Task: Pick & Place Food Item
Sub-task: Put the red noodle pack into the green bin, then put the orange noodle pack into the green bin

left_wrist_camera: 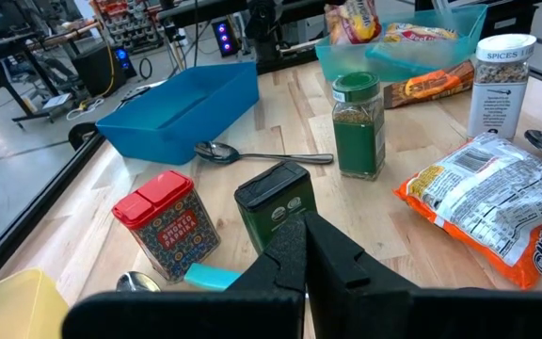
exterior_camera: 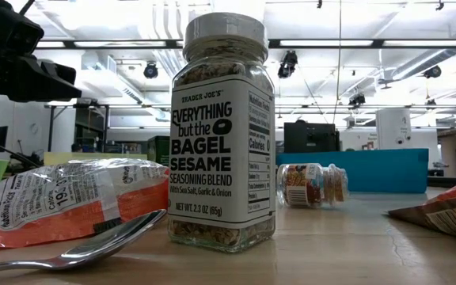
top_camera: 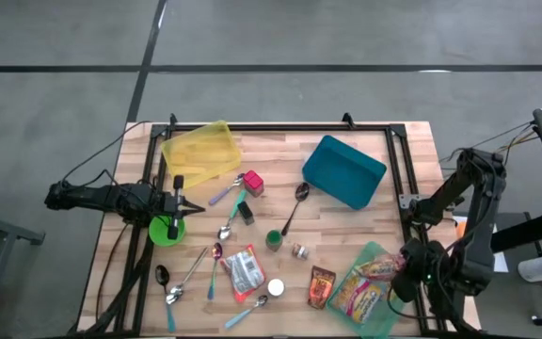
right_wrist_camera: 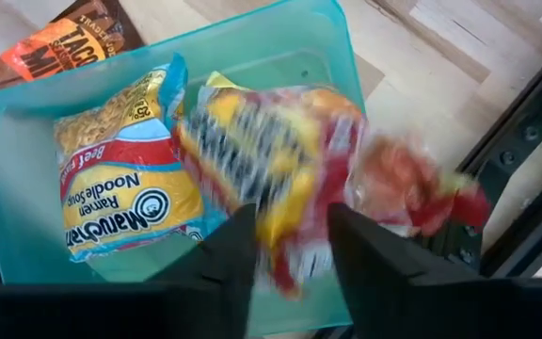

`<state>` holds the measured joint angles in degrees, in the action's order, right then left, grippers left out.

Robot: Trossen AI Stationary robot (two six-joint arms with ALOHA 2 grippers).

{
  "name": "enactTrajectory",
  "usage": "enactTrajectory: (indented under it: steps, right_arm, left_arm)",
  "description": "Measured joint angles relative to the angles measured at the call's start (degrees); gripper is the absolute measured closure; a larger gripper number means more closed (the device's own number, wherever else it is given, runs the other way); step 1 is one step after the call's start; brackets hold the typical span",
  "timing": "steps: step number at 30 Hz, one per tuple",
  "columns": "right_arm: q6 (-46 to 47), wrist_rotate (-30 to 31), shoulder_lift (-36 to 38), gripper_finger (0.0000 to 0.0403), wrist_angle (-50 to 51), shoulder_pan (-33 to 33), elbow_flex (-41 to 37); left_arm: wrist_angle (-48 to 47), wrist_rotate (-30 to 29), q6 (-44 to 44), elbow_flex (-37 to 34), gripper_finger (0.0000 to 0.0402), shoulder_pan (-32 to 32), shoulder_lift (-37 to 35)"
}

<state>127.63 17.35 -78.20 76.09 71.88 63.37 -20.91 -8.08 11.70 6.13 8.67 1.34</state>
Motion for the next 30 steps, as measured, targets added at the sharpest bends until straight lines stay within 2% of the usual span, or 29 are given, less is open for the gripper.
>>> enactTrajectory:
  steps: [6, 12, 22, 30]
  right_arm:
    - [-1.40, 0.11, 1.80, 0.0185, 0.50, 0.00, -0.02]
    - [-1.92, 2.51, 3.65, 0.0164, 4.00, -0.14, -0.03]
    - [-10.32, 21.97, 5.13, 0.0164, 8.29, -1.44, -0.07]
    - [-26.27, 36.52, 5.43, 0.0163, 8.25, -7.27, -0.08]
  left_arm:
    - [0.00, 0.00, 0.00, 0.02, 0.0401, 0.02, 0.00]
    - [0.00, 0.00, 0.00, 0.00, 0.0401, 0.01, 0.00]
    - [0.00, 0.01, 0.00, 0.02, 0.0401, 0.02, 0.00]
    - [0.00, 0.00, 0.00, 0.01, 0.0401, 0.00, 0.00]
